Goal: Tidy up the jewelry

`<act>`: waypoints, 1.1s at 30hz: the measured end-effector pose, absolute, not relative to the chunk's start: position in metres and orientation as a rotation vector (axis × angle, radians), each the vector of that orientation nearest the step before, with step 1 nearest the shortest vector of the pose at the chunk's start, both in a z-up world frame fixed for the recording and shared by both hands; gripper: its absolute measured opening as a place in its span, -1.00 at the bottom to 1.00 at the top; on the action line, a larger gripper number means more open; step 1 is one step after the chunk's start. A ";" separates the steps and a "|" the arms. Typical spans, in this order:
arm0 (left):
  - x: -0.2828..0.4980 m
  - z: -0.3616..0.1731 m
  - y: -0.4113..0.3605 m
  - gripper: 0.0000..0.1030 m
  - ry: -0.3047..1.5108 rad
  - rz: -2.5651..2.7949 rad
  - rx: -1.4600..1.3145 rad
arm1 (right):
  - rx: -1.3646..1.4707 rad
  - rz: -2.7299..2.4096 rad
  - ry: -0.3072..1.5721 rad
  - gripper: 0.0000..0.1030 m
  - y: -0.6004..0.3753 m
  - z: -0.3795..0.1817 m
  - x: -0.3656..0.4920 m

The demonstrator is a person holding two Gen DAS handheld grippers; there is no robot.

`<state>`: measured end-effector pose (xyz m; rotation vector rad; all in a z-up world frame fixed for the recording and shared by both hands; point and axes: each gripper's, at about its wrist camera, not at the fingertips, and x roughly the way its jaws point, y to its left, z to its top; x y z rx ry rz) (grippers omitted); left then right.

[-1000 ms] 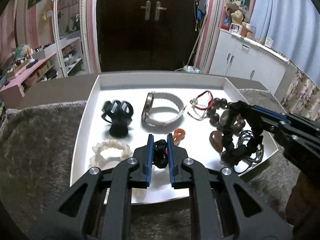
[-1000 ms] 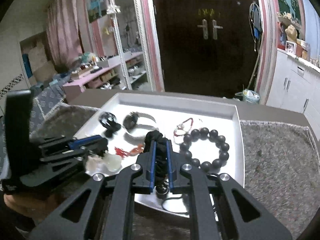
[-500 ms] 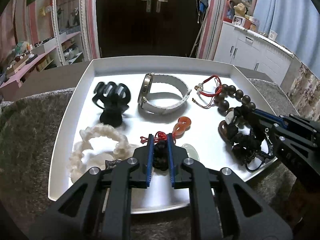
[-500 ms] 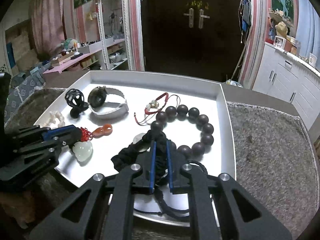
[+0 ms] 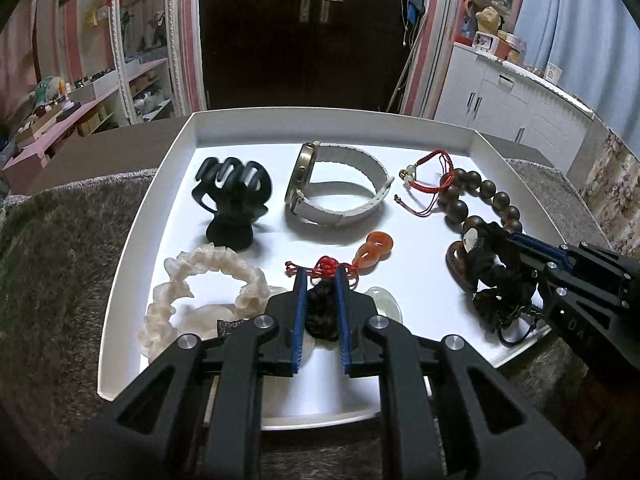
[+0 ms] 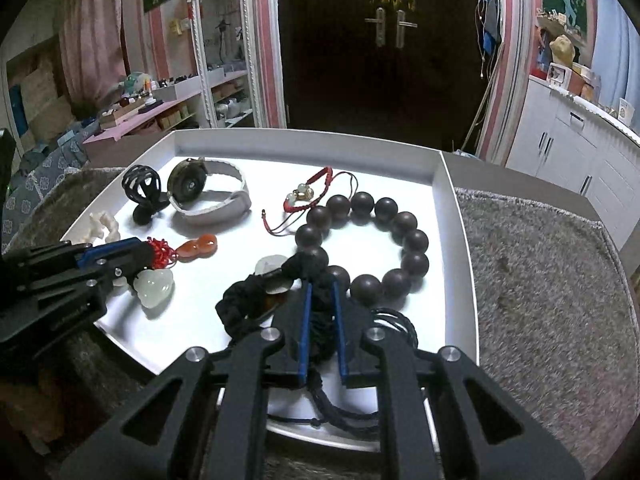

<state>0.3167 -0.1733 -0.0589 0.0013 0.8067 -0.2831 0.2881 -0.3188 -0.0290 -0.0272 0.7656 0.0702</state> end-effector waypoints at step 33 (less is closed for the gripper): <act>0.269 0.040 -0.127 0.85 0.555 -0.155 0.000 | 0.036 -0.006 0.599 0.58 -0.343 0.047 0.245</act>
